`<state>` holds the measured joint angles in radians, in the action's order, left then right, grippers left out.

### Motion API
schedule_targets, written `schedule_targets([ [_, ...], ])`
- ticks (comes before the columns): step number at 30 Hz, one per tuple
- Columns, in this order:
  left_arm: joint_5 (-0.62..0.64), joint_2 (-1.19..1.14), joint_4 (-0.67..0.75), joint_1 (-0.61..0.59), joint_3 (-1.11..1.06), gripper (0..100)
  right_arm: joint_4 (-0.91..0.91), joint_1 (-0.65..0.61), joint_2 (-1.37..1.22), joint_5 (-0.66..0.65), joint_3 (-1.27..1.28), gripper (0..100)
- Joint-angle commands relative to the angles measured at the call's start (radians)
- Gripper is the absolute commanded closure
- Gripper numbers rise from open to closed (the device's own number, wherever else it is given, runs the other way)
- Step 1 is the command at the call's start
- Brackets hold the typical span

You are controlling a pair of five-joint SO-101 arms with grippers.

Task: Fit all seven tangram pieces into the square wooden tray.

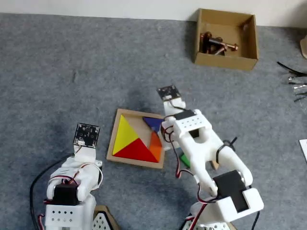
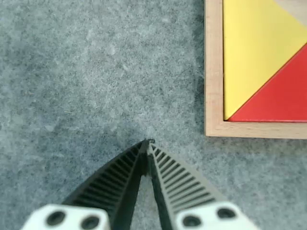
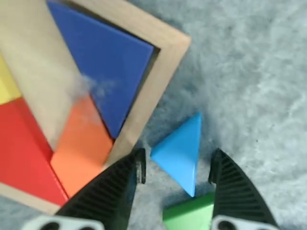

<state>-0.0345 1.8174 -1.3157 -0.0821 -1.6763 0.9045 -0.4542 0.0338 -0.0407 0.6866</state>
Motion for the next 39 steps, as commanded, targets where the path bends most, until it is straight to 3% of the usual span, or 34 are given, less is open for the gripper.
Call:
schedule_targets([
  [1, -0.009, 0.005, -0.005, -0.010, -0.019, 99, -0.028, -0.008, 0.007, -0.015, 0.015, 78.5],
  [6, -0.009, 0.005, -0.005, -0.010, -0.019, 99, -0.028, -0.008, 0.007, -0.017, 0.016, 78.7],
  [12, -0.009, 0.005, -0.005, -0.010, -0.019, 99, -0.030, -0.008, 0.008, -0.097, 0.015, 87.0],
  [33, -0.009, 0.005, -0.005, -0.010, -0.019, 99, -0.027, -0.001, 0.008, -0.100, 0.016, 95.7],
  [39, -0.009, 0.005, -0.005, -0.010, -0.019, 99, -0.027, 0.085, 0.008, -0.100, 0.015, 95.7],
])
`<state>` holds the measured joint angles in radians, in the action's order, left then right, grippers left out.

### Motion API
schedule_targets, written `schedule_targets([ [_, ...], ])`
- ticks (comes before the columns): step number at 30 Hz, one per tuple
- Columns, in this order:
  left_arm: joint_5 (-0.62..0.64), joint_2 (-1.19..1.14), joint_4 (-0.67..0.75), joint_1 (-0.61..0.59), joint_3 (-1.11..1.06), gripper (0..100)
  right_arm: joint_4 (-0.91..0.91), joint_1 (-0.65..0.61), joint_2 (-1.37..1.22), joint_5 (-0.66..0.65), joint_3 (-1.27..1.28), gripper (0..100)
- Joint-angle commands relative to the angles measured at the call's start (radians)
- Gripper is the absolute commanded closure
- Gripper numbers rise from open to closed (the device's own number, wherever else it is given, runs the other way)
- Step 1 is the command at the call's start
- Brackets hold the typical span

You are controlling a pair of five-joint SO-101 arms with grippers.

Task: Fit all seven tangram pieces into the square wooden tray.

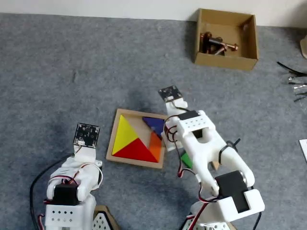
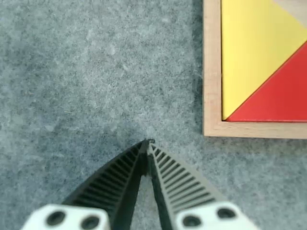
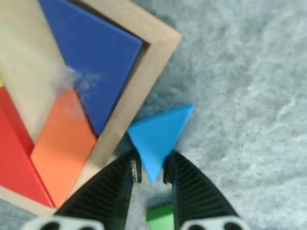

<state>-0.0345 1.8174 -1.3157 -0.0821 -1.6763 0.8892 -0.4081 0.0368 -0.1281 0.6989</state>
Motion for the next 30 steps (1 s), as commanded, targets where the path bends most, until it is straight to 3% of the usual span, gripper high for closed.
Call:
schedule_targets([
  [1, -0.009, 0.005, -0.005, -0.010, -0.019, 99, -0.013, 0.051, 0.005, -0.012, 0.002, 95.7],
  [18, -0.009, 0.005, -0.005, -0.010, -0.019, 99, 0.012, 0.229, 0.012, -0.083, -0.079, 95.7],
  [24, -0.009, 0.005, -0.005, -0.010, -0.019, 99, 0.188, 0.220, 0.015, -0.083, -0.202, 94.0],
  [30, -0.009, 0.005, -0.005, -0.010, -0.019, 99, 0.234, 0.085, 0.004, -0.107, -0.298, 79.0],
])
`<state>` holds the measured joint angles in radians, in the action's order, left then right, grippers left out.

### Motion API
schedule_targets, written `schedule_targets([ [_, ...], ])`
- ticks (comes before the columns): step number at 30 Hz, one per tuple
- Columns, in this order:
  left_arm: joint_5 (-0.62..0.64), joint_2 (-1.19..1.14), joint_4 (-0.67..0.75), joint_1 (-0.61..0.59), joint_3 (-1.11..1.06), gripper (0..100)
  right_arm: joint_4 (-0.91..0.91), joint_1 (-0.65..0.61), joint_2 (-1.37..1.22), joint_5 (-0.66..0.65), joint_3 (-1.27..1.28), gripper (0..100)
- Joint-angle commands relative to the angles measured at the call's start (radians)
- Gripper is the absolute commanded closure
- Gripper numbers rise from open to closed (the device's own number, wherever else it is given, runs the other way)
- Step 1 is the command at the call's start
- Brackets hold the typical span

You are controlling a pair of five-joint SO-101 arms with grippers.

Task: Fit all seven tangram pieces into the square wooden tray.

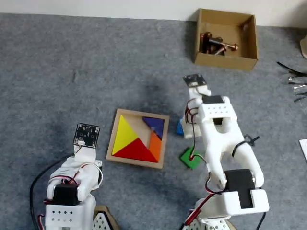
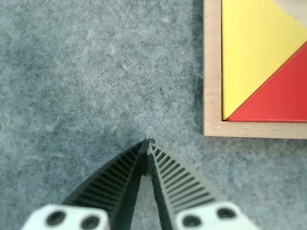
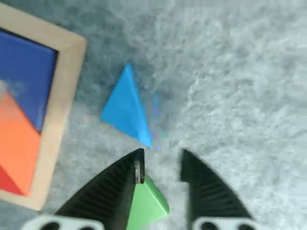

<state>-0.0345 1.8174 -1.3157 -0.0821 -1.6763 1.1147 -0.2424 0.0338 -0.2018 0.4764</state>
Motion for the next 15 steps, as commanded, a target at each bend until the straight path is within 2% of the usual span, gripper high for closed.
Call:
schedule_targets([
  [1, -0.009, 0.005, -0.005, -0.010, -0.019, 99, -0.005, -0.110, 0.008, -0.068, -0.077, 78.7],
  [4, -0.009, 0.005, -0.005, -0.010, -0.019, 99, -0.039, -0.163, 0.005, -0.117, -0.076, 78.7],
  [10, -0.009, 0.005, -0.005, -0.010, -0.019, 99, -0.131, -0.165, -0.116, -0.112, -0.062, 78.7],
  [15, -0.009, 0.005, -0.005, -0.010, -0.019, 99, -0.136, -0.165, -0.243, -0.124, -0.076, 78.7],
])
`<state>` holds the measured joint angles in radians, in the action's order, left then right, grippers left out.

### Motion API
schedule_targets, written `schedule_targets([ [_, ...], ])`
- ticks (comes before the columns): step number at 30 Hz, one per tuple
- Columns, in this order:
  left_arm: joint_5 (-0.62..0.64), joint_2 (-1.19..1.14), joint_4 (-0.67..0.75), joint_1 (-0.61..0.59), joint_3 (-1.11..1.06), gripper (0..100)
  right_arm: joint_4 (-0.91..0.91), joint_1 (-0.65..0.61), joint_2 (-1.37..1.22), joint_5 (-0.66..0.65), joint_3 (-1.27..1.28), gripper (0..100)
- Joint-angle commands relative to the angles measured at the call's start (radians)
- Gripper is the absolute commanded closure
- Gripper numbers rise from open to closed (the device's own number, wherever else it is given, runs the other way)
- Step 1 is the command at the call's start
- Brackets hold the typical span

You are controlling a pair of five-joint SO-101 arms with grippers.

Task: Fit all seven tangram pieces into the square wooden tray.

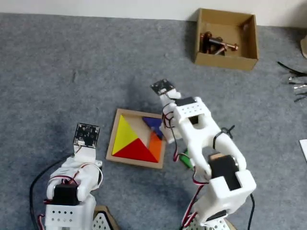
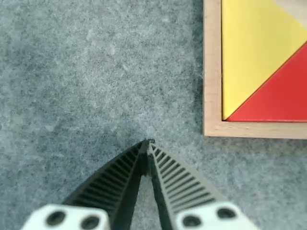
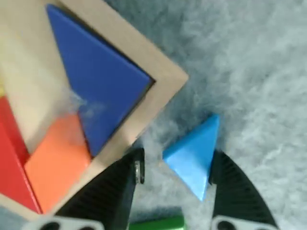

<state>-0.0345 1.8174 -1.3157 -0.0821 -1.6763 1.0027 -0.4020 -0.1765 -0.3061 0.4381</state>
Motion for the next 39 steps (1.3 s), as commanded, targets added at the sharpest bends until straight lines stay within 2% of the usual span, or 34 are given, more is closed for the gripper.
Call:
schedule_targets([
  [1, -0.009, 0.005, -0.005, -0.010, -0.019, 99, -0.024, -0.005, -0.039, -0.043, -0.050, 78.7],
  [19, -0.009, 0.005, -0.005, -0.010, -0.019, 99, -0.022, 0.019, -0.028, -0.072, -0.062, 88.2],
  [33, -0.009, 0.005, -0.005, -0.010, -0.019, 99, -0.022, 0.022, -0.033, -0.066, -0.061, 88.3],
  [39, -0.009, 0.005, -0.005, -0.010, -0.019, 99, -0.022, 0.022, -0.033, -0.066, -0.062, 96.8],
])
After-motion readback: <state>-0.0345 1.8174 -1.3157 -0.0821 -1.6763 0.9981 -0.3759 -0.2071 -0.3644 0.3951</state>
